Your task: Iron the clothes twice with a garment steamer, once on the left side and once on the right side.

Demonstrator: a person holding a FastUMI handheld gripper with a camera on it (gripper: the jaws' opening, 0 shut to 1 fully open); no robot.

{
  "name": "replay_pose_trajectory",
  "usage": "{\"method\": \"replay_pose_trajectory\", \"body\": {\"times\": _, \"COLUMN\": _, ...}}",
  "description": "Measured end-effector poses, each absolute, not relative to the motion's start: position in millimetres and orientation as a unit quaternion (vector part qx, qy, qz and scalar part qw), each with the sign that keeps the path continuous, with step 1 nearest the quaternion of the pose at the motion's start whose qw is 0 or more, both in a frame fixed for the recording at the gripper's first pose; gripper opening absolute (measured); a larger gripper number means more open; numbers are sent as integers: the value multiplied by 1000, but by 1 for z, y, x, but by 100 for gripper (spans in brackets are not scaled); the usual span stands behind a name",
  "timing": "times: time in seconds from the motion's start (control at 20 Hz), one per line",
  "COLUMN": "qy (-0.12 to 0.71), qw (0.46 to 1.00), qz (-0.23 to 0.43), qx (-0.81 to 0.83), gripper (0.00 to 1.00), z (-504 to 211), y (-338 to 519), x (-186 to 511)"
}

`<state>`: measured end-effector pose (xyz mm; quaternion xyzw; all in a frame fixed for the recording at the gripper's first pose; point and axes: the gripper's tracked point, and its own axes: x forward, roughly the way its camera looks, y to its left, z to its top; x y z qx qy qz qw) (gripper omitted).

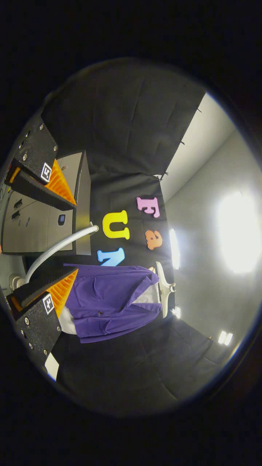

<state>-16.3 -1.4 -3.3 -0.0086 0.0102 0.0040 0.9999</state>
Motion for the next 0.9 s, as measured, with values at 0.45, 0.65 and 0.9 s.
{"method": "replay_pose_trajectory", "body": {"times": 0.45, "qy": -11, "qw": 1000, "qz": -6, "qx": 0, "gripper": 94, "z": 54, "y": -18, "x": 51}}
{"method": "replay_pose_trajectory", "body": {"times": 0.65, "qy": 16, "qw": 1000, "qz": 10, "qx": 12, "gripper": 94, "z": 76, "y": -22, "x": 126}}
{"method": "replay_pose_trajectory", "body": {"times": 0.9, "qy": 68, "qw": 996, "qz": 49, "qx": 23, "gripper": 94, "z": 97, "y": -16, "x": 225}}
